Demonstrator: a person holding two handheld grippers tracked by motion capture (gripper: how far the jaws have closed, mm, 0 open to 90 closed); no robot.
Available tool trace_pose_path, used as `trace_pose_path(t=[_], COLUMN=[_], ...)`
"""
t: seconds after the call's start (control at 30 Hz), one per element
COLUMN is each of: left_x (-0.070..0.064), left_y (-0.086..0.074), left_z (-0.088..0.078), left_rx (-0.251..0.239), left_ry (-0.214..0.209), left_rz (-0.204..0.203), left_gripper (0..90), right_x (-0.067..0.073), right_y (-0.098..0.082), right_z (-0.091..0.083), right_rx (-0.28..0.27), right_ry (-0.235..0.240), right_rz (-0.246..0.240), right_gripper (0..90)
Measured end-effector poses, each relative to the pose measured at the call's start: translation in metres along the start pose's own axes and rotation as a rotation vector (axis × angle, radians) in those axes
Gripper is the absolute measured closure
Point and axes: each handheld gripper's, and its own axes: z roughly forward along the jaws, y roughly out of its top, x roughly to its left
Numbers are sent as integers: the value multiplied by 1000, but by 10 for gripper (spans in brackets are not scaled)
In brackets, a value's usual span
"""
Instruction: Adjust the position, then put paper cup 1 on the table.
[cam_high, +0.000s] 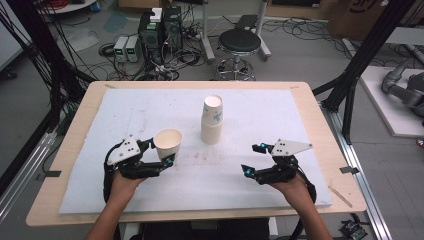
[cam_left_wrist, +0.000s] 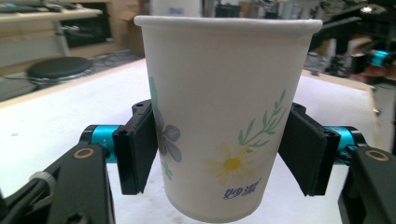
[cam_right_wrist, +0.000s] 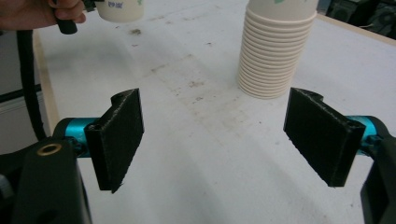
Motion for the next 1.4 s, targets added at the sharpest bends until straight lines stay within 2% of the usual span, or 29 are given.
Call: trace_pose_path(t=[0.2, 0.47, 0.63, 0.93, 1.03, 1.1, 1.27, 1.4], left_x=[13, 22, 32, 58, 64, 68, 73, 78], left_y=[1, -2, -3, -11, -16, -21, -29, -35], left_z=[-9, -17, -17, -17, -13, -10, -3, 1], left_rx=[-33, -45, -46, -56, -29, -14, 40, 79], left_ry=[58, 85, 119, 217, 245, 249, 273, 281], left_rz=[-12, -23, -32, -58, -48, -62, -67, -93], left_gripper=[325, 322, 323, 324, 324, 324, 323, 323], right_x=[-1, -2, -3, -3, -3, -3, 0, 0], right_y=[-8, -14, -14, -15, -17, -20, -25, -26], right_z=[-2, -1, 0, 5, 5, 5, 2, -1], right_rx=[-45, -44, -49, -34, -33, -28, -25, -29], right_ry=[-38, -52, -58, -51, -58, -61, -62, -67], right_rz=[11, 23, 23, 21, 13, 18, 23, 26], right_gripper=[203, 204, 203, 204, 204, 204, 204, 204])
